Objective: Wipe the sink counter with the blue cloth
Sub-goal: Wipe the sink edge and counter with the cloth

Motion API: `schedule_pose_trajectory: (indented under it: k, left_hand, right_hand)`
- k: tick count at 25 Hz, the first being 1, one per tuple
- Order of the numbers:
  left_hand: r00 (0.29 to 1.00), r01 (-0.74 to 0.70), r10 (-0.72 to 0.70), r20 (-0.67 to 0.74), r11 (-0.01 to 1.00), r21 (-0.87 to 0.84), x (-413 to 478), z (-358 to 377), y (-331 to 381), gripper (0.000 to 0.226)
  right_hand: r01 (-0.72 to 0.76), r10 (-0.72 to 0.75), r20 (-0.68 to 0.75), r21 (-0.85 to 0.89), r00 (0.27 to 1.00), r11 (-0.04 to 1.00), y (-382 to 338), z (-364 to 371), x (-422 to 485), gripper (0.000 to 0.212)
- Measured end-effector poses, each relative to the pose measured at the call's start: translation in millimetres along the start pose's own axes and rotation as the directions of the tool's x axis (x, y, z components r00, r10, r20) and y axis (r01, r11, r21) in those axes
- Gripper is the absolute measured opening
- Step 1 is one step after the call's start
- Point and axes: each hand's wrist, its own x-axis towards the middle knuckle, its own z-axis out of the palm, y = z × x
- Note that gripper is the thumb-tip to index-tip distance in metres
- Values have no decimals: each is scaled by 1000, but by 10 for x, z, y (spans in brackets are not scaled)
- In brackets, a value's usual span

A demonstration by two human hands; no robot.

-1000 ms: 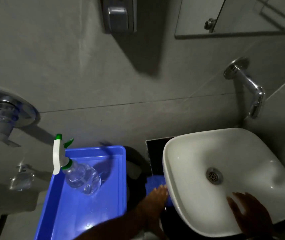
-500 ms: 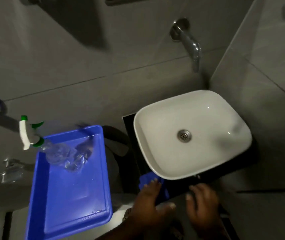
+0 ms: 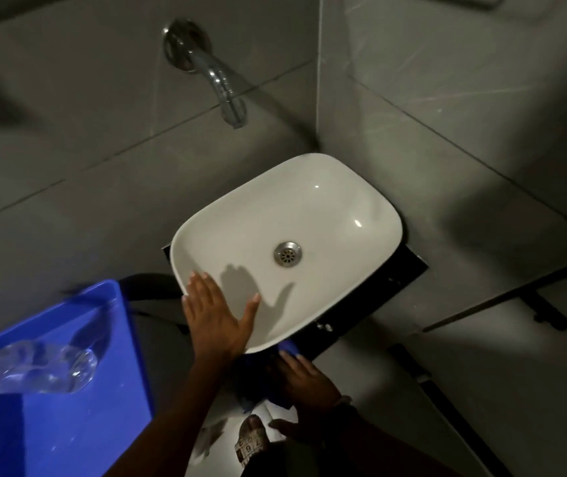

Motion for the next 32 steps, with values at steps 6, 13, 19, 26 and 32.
schedule_pose_trajectory:
  k: [6, 13, 19, 26, 32]
  left_hand:
    - [997, -19, 25, -74, 997, 81, 65, 118, -75, 114]
    - [998, 7, -4, -63, 998, 56, 54, 71, 5, 113]
    - [996, 15, -9, -93, 998, 66, 63, 88, -28, 116]
    - [1000, 11, -11, -17, 1000, 11, -12, 30, -23, 112]
    - [948, 270, -308, 78, 651, -710, -877, -278, -361, 82]
  right_hand:
    - [-426, 408, -230, -30, 883, 904, 1727, -839, -404, 87]
    - [-597, 588, -259, 51, 766, 801, 2090, -1077, -277, 101]
    - [-287, 325, -150, 227, 934, 931, 500, -266, -190, 68]
    - [-229, 220, 65, 246, 973, 942, -315, -205, 38, 31]
    - [-245, 259, 142, 873, 955, 421, -508, -742, 157, 32]
